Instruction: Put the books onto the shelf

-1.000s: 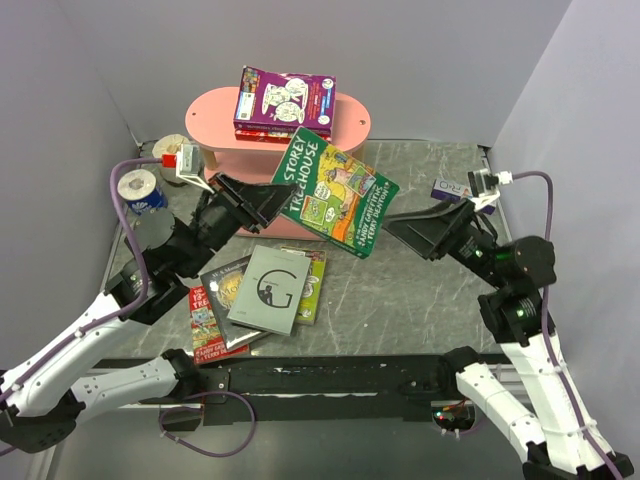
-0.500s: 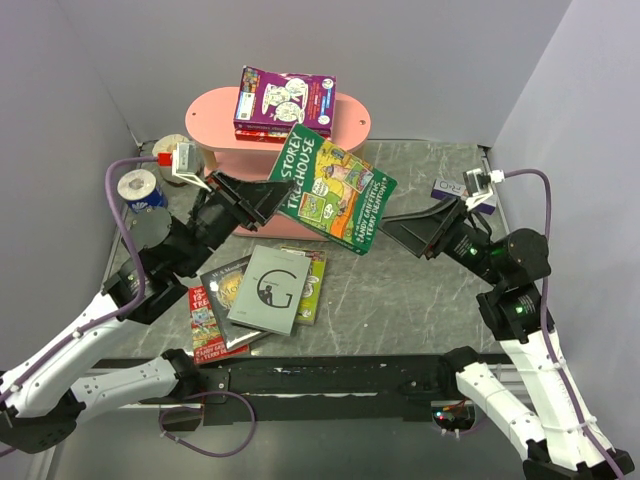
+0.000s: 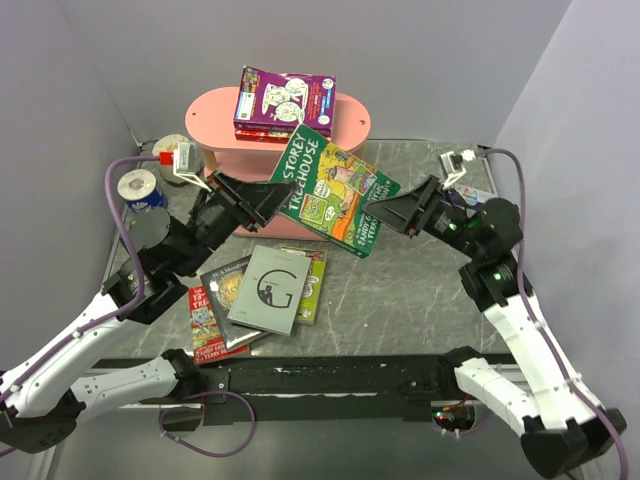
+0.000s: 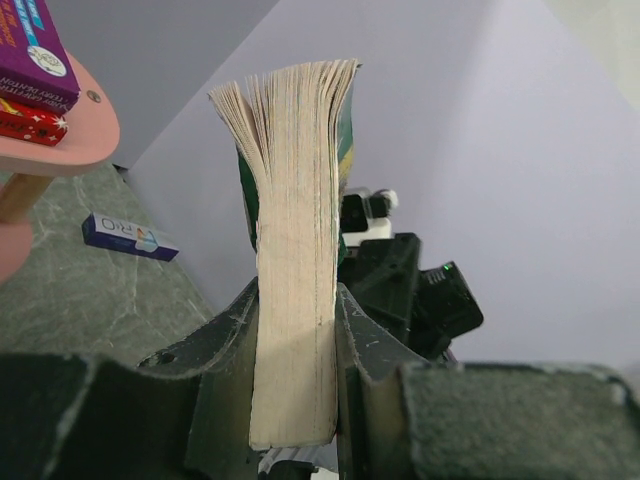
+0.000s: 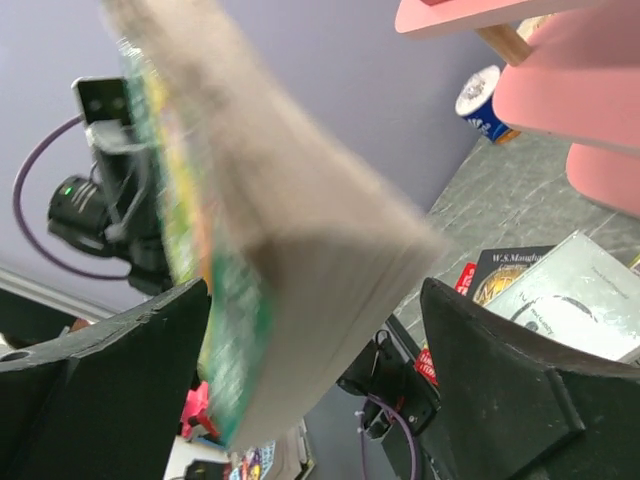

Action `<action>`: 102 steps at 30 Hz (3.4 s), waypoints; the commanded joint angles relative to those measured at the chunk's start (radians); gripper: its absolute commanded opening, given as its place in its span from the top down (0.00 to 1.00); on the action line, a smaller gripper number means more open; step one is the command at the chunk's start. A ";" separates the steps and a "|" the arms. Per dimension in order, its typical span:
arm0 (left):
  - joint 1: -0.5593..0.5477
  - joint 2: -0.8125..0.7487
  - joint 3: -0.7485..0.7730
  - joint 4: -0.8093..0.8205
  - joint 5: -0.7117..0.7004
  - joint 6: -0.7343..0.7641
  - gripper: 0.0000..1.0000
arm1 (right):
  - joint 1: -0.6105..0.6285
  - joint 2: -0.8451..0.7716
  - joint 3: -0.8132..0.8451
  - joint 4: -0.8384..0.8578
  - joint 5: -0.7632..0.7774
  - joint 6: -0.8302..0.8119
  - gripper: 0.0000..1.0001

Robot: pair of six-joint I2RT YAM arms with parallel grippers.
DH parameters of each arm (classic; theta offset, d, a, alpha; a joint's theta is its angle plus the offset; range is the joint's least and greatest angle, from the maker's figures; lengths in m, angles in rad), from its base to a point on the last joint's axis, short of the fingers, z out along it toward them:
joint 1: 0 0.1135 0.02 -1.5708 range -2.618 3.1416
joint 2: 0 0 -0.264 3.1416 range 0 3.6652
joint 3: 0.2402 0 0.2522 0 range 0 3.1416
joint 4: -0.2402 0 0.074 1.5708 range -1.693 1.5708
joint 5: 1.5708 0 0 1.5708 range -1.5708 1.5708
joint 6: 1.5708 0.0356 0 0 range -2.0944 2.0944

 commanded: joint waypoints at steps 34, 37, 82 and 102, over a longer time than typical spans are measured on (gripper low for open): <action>0.287 0.488 0.504 -0.074 -0.250 0.452 0.97 | -0.007 0.944 1.298 -0.422 0.087 -0.358 1.00; 0.316 0.538 0.557 -0.094 -0.205 0.442 0.94 | -0.007 0.952 1.290 -0.395 0.093 -0.356 1.00; 0.626 0.253 0.334 -0.327 -0.420 0.156 0.04 | -0.094 1.142 1.529 -0.235 -0.038 -0.109 1.00; 0.709 0.324 0.255 -0.304 -0.110 0.102 0.03 | -0.094 1.231 1.564 -0.304 -0.091 -0.143 1.00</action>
